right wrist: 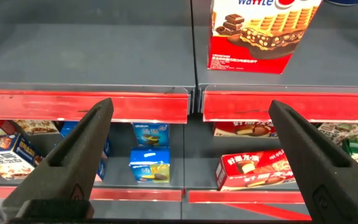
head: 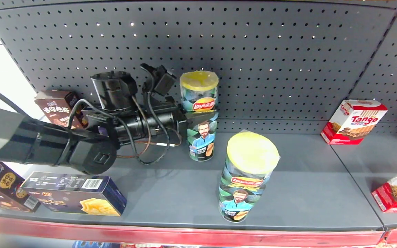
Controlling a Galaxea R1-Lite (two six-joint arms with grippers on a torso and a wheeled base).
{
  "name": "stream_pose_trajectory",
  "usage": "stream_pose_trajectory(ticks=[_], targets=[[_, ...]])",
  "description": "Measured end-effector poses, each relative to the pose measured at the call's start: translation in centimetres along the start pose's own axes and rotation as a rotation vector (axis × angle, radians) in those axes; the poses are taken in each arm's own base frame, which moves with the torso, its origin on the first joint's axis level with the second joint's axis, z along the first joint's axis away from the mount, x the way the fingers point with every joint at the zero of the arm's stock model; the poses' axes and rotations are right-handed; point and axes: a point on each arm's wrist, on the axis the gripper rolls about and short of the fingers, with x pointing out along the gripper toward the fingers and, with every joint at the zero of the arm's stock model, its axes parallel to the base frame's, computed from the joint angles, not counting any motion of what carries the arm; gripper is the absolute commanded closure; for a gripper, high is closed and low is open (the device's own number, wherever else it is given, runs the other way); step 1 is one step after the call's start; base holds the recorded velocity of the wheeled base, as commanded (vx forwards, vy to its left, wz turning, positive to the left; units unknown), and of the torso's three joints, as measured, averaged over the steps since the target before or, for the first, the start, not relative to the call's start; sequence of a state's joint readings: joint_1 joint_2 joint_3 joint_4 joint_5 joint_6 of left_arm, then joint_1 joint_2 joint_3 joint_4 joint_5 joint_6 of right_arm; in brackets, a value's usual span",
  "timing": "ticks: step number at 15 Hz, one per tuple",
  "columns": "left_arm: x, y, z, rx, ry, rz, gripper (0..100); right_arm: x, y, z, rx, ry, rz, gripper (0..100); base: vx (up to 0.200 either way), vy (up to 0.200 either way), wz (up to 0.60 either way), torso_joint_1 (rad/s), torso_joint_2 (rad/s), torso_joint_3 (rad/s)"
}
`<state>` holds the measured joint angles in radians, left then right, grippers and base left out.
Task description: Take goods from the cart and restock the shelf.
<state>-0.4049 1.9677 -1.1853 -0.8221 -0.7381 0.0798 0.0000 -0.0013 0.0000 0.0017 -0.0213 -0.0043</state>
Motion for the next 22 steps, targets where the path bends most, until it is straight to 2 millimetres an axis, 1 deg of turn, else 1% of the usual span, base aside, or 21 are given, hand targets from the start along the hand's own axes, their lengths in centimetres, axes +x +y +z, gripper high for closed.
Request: stream_pose_trajectory(ticks=[3,6,10,16,17,20,22], targets=[[2.0,1.7,-0.5,0.026,-0.024,0.009,100,0.0,0.0,0.0,0.0,0.0,0.0,0,0.0,0.0,0.0,0.0,0.0,0.0],[3.3,2.7,-1.3,0.052,-0.034,0.008,100,0.0,0.0,0.0,0.0,0.0,0.0,0,0.0,0.0,0.0,0.0,0.0,0.0],[4.8,3.7,-1.9,0.087,-0.052,0.002,100,0.0,0.0,0.0,0.0,0.0,0.0,0,0.0,0.0,0.0,0.0,0.0,0.0],[6.3,3.9,-3.3,0.082,-0.049,-0.014,100,0.0,0.0,0.0,0.0,0.0,0.0,0,0.0,0.0,0.0,0.0,0.0,0.0],[6.4,3.9,-3.4,0.081,-0.049,-0.017,0,0.0,0.0,0.0,0.0,0.0,0.0,0,0.0,0.0,0.0,0.0,0.0,0.0],[6.7,3.8,-3.8,0.073,-0.042,-0.02,0,0.0,0.0,0.0,0.0,0.0,0.0,0,0.0,0.0,0.0,0.0,0.0,0.0],[6.7,3.6,-4.4,0.033,0.005,-0.026,0,0.0,0.0,0.0,0.0,0.0,0.0,0,0.0,0.0,0.0,0.0,0.0,0.0]])
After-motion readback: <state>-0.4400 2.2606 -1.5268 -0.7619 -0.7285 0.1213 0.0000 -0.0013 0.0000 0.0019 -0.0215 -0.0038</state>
